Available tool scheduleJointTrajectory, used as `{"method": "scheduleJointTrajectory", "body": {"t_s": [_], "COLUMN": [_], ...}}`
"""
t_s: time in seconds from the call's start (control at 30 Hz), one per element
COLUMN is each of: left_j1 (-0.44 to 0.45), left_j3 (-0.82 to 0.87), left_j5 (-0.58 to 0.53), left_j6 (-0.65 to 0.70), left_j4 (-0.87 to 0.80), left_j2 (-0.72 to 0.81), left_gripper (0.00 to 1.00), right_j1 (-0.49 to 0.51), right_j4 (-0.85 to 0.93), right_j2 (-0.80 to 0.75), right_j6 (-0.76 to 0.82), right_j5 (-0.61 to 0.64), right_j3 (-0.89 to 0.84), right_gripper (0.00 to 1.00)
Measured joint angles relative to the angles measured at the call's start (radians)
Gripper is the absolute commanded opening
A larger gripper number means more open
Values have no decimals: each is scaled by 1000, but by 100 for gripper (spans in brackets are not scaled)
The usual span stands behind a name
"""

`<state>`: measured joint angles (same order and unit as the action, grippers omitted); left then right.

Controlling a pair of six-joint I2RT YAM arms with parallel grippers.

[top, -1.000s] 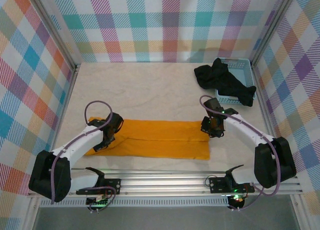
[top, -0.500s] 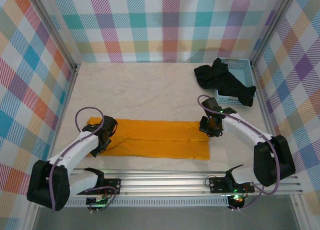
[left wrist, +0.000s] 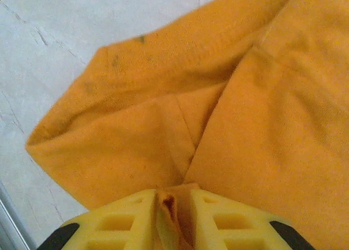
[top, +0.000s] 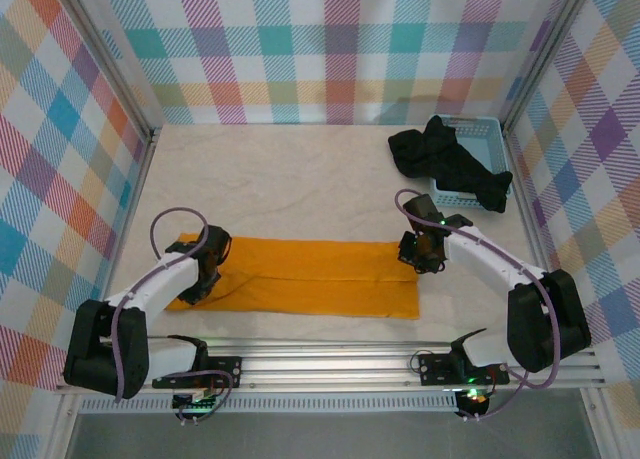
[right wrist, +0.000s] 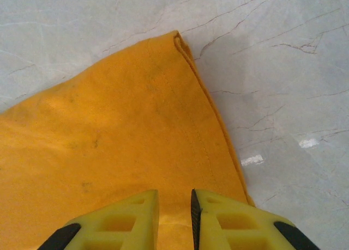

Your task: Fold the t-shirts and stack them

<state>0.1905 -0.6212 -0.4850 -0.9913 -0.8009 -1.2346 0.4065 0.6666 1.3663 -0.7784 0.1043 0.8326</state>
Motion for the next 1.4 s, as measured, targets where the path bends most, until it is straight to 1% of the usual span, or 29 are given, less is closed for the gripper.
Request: {"method": "scheduleJointTrajectory", "body": {"t_s": [0.07, 0.17, 0.27, 0.33, 0.43, 0.57, 0.7, 0.9, 1.03, 1.07, 1.13, 1.23, 1.33, 1.4], "left_j1": [-24, -49, -50, -50, -37, -21, -18, 4, 31, 32, 38, 46, 56, 62], "left_j3": [-16, -29, -50, -65, -72, -105, -137, -142, -127, -118, -101, -89, -86, -86], "left_j5": [-2, 2, 35, 98, 233, 372, 437, 481, 489, 492, 497, 506, 519, 521], "left_j6": [29, 69, 127, 182, 267, 359, 403, 429, 423, 418, 407, 401, 397, 397], "left_j4": [0, 0, 8, 45, 133, 208, 259, 280, 279, 277, 269, 251, 229, 210], "left_j2": [2, 22, 62, 72, 67, -36, -173, -226, -177, -154, -105, -71, -61, -54], "left_gripper": [48, 56, 56, 55, 57, 56, 56, 42, 37, 34, 23, 8, 4, 5], "right_j1": [0, 0, 0, 1, 10, 28, 39, 40, 40, 40, 40, 41, 41, 41], "right_j4": [0, 0, -1, -10, -40, -67, -81, -83, -84, -84, -85, -87, -86, -86], "right_j2": [0, -2, -4, -5, -5, -3, -3, -2, 6, 8, 11, 21, 23, 23], "right_j6": [1, 1, 2, 7, 24, 39, 39, 40, 39, 39, 39, 39, 39, 39], "right_j5": [0, 0, -5, -16, -43, -72, -90, -91, -91, -91, -91, -91, -90, -90], "right_j3": [0, 0, 0, 0, 0, 0, 0, 1, 10, 11, 12, 16, 23, 26], "right_gripper": [24, 24, 24, 25, 25, 25, 26, 25, 26, 26, 25, 25, 26, 26]}}
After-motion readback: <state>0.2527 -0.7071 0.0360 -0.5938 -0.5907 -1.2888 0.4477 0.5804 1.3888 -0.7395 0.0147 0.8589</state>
